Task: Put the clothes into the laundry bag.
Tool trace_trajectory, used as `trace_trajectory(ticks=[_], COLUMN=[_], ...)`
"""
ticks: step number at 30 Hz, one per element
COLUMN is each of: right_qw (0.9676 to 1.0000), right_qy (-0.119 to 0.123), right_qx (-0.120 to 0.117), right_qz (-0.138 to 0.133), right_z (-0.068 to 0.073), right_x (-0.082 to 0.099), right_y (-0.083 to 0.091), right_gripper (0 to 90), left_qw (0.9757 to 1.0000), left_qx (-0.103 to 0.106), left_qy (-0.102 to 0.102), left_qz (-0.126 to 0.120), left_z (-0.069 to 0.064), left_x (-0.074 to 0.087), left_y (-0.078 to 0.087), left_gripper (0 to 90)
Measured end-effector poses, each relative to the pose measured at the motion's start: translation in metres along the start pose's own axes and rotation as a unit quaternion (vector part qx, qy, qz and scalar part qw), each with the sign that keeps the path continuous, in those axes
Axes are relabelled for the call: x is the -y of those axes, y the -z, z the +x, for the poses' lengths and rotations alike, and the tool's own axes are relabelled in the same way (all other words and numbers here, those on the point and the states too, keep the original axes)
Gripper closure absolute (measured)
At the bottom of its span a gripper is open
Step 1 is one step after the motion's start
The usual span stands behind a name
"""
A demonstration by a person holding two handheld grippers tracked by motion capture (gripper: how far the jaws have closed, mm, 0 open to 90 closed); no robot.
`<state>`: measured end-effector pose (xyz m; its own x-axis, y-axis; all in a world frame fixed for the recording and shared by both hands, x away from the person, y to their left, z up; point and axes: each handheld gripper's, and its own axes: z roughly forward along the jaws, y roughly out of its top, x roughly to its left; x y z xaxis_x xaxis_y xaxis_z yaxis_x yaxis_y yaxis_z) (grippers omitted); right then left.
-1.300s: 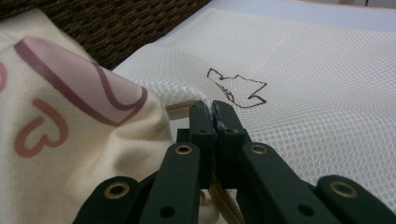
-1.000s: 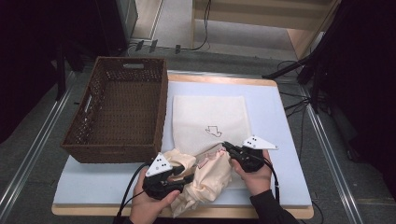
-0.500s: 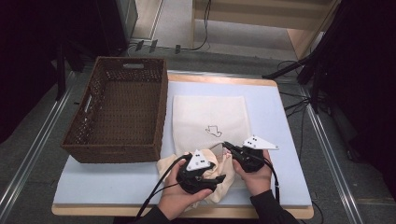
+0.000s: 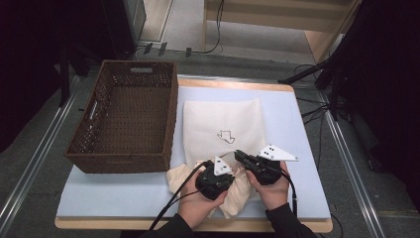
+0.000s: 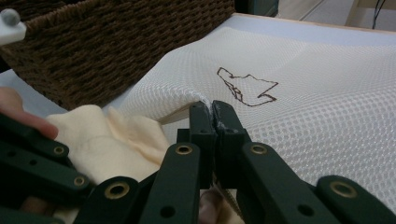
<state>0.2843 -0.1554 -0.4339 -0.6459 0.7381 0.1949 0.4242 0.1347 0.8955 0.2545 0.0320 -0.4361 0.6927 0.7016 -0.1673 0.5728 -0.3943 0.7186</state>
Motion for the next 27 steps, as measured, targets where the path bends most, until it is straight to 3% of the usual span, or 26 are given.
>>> trace_trajectory(ticks=[4,7,8,9,12,14,16,18,19,20,22,24,25,26,27], right_qw=[1.0,0.9999,0.9999,0.9999,0.9999,0.9998,0.9997,0.9998,0.9998,0.9998,0.9999,0.9999,0.9999,0.9999,0.9999], right_qy=[0.002,0.002,0.004,0.005,0.008,0.014,0.022,0.018,0.018,0.015,0.012,0.011,0.01,0.009,0.009], right_qx=[-0.004,-0.004,-0.007,-0.007,-0.012,-0.012,-0.006,-0.007,-0.007,-0.003,-0.003,-0.002,-0.003,-0.003,-0.002], right_qz=[-0.007,-0.009,-0.007,-0.007,-0.005,0.0,0.007,0.006,0.006,0.008,0.008,0.008,0.008,0.011,0.011], right_z=[0.003,0.003,0.003,0.004,0.006,0.007,0.008,0.005,0.005,0.003,0.002,0.001,0.001,0.001,0.002], right_x=[-0.003,-0.003,-0.003,-0.003,-0.002,-0.002,0.0,0.002,0.002,0.002,0.003,0.003,0.003,0.003,0.003], right_y=[0.003,0.004,0.004,0.004,0.004,0.003,0.001,0.001,0.001,0.001,0.002,0.001,0.0,-0.001,-0.001], right_gripper=[87.9,87.9,88.0,88.0,88.1,88.1,88.1,88.1,88.1,88.1,88.2,88.2,88.2,88.2,88.2], left_qw=[0.9992,0.9977,0.9949,0.9938,0.9924,0.9938,0.995,0.9969,0.9969,0.9984,0.9994,0.9996,0.9999,0.9999,0.9991], left_qx=[0.005,-0.01,-0.023,-0.034,-0.083,-0.063,-0.048,-0.016,-0.016,0.0,0.004,0.006,-0.002,-0.002,-0.015], left_qy=[0.035,0.054,0.08,0.086,0.068,0.079,0.071,0.056,0.056,0.032,0.015,0.011,-0.012,-0.012,-0.037], left_qz=[-0.019,-0.04,-0.057,-0.062,-0.06,-0.047,-0.052,-0.053,-0.053,-0.047,-0.031,-0.024,-0.004,-0.004,0.015], left_z=[0.006,0.01,0.015,0.017,0.017,0.022,0.022,0.02,0.02,0.017,0.014,0.013,0.009,0.009,0.006], left_x=[-0.004,-0.005,-0.005,-0.005,-0.002,0.0,0.001,0.001,0.001,0.003,0.004,0.005,0.008,0.008,0.012], left_y=[0.002,0.004,0.006,0.006,-0.003,-0.009,-0.004,0.004,0.004,0.013,0.016,0.016,0.007,0.007,-0.003], left_gripper=[86.6,86.7,86.7,86.7,86.6,85.8,81.2,66.1,59.5,52.7,43.8,35.3,32.2,29.6,27.5])
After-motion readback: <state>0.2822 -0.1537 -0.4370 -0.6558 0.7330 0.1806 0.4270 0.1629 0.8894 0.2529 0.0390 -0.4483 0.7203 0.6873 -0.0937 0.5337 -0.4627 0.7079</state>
